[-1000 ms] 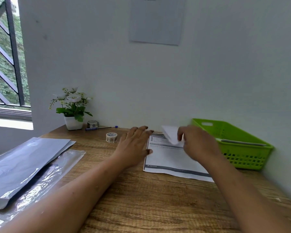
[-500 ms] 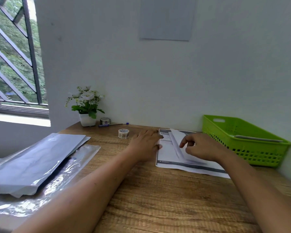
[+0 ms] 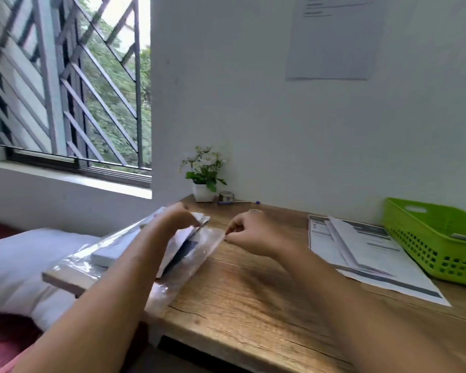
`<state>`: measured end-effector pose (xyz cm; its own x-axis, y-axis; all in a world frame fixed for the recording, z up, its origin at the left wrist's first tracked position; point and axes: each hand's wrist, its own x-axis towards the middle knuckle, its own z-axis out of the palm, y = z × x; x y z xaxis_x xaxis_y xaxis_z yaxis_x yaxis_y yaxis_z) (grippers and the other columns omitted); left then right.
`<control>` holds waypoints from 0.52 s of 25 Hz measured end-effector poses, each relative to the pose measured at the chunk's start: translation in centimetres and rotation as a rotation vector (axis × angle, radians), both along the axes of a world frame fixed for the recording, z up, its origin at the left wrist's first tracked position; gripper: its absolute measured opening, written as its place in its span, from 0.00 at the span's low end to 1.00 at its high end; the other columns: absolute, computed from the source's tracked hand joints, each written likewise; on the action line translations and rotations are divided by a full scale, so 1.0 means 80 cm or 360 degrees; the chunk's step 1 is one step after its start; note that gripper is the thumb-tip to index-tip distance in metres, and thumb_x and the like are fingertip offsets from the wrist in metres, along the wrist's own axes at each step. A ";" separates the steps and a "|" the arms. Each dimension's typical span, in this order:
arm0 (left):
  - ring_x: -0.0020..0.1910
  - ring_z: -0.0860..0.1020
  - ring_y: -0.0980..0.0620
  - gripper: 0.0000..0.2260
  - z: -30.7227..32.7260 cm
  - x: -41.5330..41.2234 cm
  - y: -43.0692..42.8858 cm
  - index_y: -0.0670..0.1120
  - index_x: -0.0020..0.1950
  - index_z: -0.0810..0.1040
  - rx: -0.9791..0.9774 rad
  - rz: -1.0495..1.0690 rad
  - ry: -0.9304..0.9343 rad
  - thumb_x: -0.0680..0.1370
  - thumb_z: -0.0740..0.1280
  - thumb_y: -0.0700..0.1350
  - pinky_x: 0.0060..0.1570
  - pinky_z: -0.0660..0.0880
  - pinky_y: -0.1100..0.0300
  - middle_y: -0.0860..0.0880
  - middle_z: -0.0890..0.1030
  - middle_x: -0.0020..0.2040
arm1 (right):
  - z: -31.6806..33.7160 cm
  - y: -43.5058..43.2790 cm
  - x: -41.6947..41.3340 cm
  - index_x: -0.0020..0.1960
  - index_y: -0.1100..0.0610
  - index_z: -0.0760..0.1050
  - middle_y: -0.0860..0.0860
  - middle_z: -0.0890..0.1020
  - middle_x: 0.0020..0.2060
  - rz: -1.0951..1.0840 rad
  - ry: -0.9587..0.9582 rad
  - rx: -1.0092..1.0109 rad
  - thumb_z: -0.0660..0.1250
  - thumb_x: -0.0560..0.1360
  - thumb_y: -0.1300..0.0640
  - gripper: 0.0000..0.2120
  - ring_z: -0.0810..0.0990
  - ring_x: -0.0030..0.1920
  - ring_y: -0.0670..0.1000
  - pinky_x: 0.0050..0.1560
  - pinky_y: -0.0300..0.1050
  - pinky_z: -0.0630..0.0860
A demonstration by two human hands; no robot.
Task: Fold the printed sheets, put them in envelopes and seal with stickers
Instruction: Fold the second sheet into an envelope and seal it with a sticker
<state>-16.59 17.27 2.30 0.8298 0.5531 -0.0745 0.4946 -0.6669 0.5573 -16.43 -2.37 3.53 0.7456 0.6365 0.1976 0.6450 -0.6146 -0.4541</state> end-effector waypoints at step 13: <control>0.66 0.68 0.41 0.28 -0.046 -0.036 0.049 0.51 0.69 0.64 0.0190 0.0497 -0.0470 0.72 0.71 0.52 0.61 0.67 0.45 0.44 0.72 0.66 | -0.062 0.103 -0.033 0.58 0.47 0.77 0.49 0.77 0.59 -0.0105 0.0101 -0.0032 0.62 0.73 0.53 0.14 0.72 0.61 0.54 0.54 0.52 0.61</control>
